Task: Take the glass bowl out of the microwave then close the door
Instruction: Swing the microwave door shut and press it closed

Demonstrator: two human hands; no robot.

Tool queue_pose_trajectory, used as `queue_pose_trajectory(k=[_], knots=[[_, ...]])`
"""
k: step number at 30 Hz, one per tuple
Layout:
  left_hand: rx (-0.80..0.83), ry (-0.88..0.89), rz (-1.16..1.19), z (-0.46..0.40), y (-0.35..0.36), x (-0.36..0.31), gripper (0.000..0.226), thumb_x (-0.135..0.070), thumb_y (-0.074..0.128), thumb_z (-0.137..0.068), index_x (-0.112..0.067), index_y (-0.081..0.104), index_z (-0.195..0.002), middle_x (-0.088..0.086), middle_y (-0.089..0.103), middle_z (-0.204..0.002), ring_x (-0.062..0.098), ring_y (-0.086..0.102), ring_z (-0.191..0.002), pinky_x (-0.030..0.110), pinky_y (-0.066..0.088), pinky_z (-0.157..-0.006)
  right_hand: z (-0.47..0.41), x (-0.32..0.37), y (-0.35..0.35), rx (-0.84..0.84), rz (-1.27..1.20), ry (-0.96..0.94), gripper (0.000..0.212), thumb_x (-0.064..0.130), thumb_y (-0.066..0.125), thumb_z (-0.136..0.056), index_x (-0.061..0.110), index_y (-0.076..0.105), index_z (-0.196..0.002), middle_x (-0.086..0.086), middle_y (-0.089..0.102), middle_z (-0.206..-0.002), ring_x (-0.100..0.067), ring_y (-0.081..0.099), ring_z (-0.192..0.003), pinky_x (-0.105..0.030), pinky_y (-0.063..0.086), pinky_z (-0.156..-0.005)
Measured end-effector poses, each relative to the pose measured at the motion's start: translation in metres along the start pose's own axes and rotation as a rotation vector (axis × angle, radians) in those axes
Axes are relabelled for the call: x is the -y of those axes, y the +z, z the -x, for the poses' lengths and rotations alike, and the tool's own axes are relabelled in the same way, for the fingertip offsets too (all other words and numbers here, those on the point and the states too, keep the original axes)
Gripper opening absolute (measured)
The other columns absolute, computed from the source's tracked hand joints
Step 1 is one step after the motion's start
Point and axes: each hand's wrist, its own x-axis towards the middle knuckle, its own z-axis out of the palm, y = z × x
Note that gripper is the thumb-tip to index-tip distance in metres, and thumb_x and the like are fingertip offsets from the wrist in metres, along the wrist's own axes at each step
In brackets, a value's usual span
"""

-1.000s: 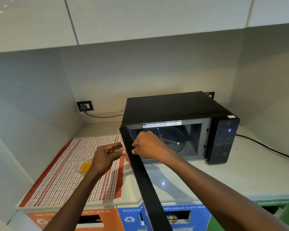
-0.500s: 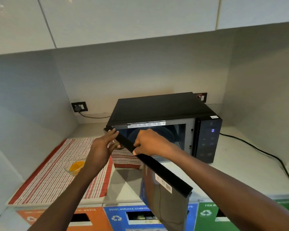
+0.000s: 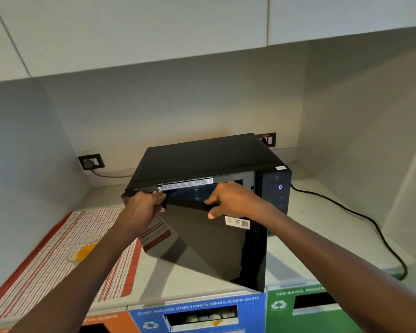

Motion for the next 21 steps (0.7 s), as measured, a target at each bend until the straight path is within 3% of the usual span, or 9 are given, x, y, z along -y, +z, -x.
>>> queue_pose_trajectory(k=[3,6,8,10,13,16,21], knots=[[0.017,0.058,0.069,-0.008,0.003,-0.014,0.039,-0.016,0.06,-0.093,-0.015,0.06,-0.132,0.007,0.063,-0.134,0.023,0.058,-0.123,0.026,0.041,-0.1,0.002,-0.018,-0.001,-0.039,0.003,0.03,0.047,0.032,0.069,-0.084,0.017,0.06,-0.129,-0.005,0.062,-0.132,-0.023,0.056,-0.12,-0.037,0.045,-0.099],[0.038,0.076,0.19,-0.015,0.007,-0.036,0.033,-0.019,0.059,-0.094,-0.012,0.064,-0.126,0.007,0.068,-0.12,0.027,0.06,-0.119,0.012,0.038,-0.085,0.006,-0.032,-0.001,-0.082,0.009,0.041,0.044,0.033,0.064,-0.088,0.019,0.059,-0.13,-0.006,0.063,-0.131,-0.022,0.058,-0.116,-0.035,0.046,-0.094],[0.039,0.129,0.209,-0.019,0.011,-0.049,0.036,-0.021,0.058,-0.094,-0.01,0.062,-0.128,0.007,0.065,-0.128,0.025,0.057,-0.123,0.003,0.033,-0.087,0.008,-0.039,-0.002,-0.107,0.024,0.066,0.043,0.034,0.062,-0.09,0.02,0.058,-0.131,-0.006,0.063,-0.131,-0.022,0.058,-0.116,-0.036,0.047,-0.094],[0.01,0.218,0.151,-0.022,0.017,-0.057,0.039,-0.024,0.055,-0.096,-0.011,0.058,-0.133,0.007,0.059,-0.138,0.023,0.054,-0.129,0.014,0.034,-0.103,0.011,-0.046,-0.001,-0.149,0.07,0.09,0.041,0.032,0.058,-0.093,0.02,0.058,-0.131,-0.006,0.065,-0.126,-0.022,0.06,-0.112,-0.033,0.046,-0.089],[-0.042,0.263,0.081,-0.029,0.03,-0.059,0.045,-0.029,0.05,-0.098,-0.011,0.05,-0.139,0.009,0.051,-0.146,0.021,0.046,-0.137,0.034,0.034,-0.115,0.015,-0.057,-0.001,-0.187,0.273,0.111,0.033,0.024,0.054,-0.095,0.019,0.059,-0.127,-0.01,0.066,-0.108,-0.025,0.063,-0.096,-0.031,0.045,-0.077],[-0.058,0.237,0.09,-0.035,0.038,-0.06,0.05,-0.033,0.045,-0.1,-0.012,0.042,-0.145,0.006,0.04,-0.153,0.019,0.033,-0.144,0.035,0.027,-0.119,0.017,-0.071,-0.001,-0.222,0.415,0.138,0.026,0.017,0.058,-0.092,0.014,0.058,-0.118,-0.011,0.066,-0.097,-0.023,0.063,-0.083,-0.029,0.044,-0.067],[-0.059,0.202,0.077,-0.044,0.046,-0.065,0.049,-0.03,0.04,-0.102,-0.008,0.038,-0.146,0.008,0.034,-0.156,0.02,0.026,-0.147,0.03,0.019,-0.119,0.013,-0.092,0.005,-0.271,0.523,0.206,0.028,0.016,0.064,-0.087,0.01,0.059,-0.114,-0.011,0.068,-0.103,-0.025,0.067,-0.085,-0.035,0.054,-0.068]])
